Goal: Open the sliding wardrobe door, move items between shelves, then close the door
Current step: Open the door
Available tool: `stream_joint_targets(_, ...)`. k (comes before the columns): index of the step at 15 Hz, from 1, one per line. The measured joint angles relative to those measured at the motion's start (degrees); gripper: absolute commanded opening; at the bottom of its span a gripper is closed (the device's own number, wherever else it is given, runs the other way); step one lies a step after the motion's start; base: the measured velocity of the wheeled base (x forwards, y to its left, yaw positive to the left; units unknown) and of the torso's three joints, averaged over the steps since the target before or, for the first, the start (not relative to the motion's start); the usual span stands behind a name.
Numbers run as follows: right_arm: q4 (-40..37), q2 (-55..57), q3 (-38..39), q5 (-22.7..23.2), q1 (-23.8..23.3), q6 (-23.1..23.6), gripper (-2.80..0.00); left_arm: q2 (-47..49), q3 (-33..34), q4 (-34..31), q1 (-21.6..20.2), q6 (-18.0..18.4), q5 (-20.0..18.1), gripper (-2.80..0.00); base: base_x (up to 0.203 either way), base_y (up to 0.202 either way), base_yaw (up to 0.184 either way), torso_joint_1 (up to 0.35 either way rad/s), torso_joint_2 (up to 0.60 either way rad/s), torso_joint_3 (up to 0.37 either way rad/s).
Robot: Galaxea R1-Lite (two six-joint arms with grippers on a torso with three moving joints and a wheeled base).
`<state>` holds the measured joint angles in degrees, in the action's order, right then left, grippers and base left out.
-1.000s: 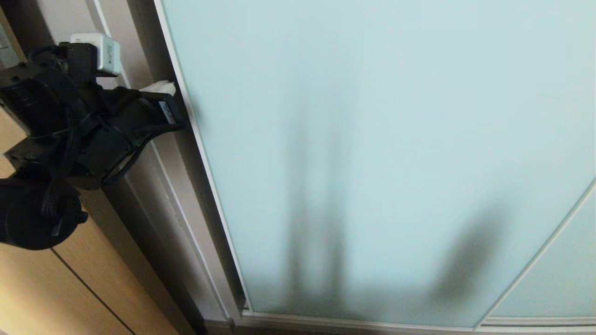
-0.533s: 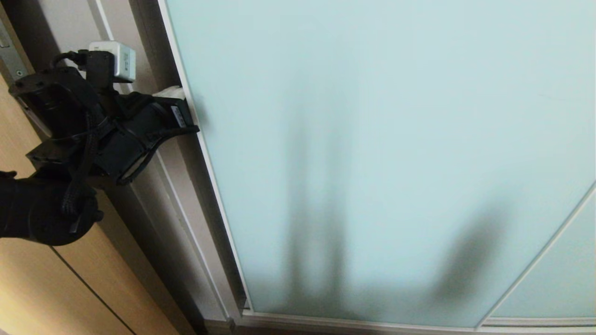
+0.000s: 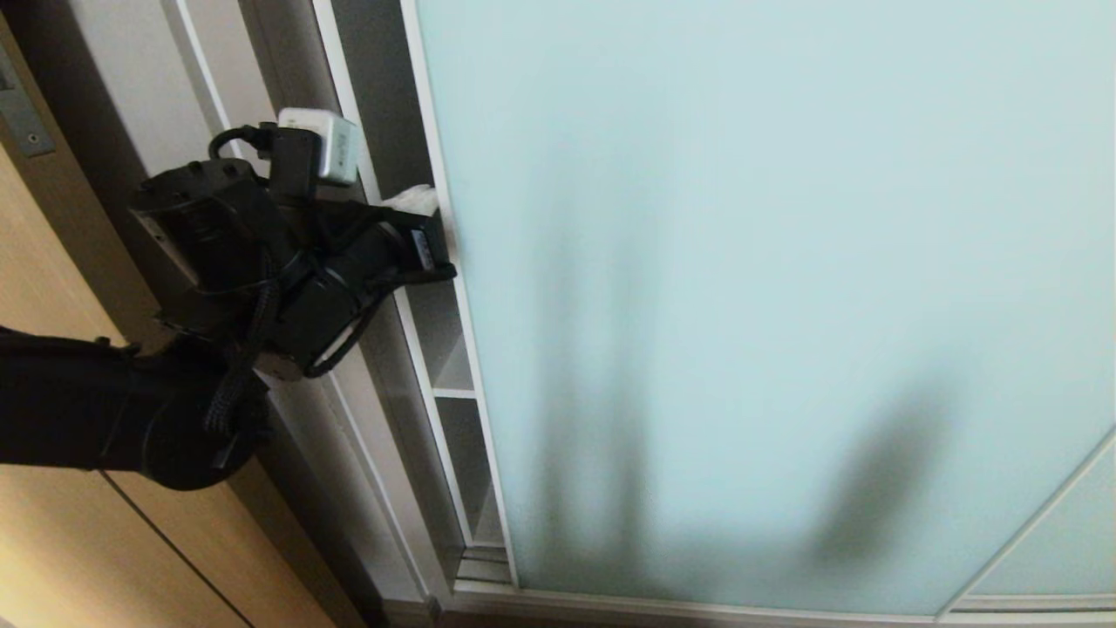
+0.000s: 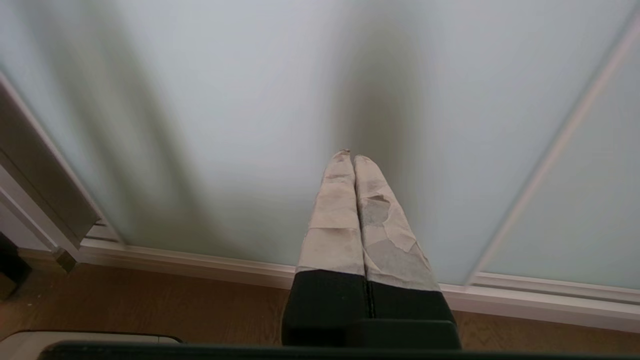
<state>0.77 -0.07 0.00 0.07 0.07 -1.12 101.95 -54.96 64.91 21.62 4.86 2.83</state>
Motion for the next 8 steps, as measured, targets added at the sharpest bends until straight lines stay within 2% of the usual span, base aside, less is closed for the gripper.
stream_joint_targets(4, 0.0, 0.0, 0.0, 0.0, 0.0, 0.0, -2.8, 1.0, 2.4, 2.3, 8.2, 0.0, 0.2, -2.8, 0.0, 0.0, 0.0, 0.0, 0.0, 0.0)
stream_joint_targets(8, 0.0, 0.0, 0.0, 0.0, 0.0, 0.0, -2.8, 5.5, 1.8, 7.4, 12.1, -0.2, -0.4, -2.8, 0.0, 0.0, 0.0, 0.0, 0.0, 0.0)
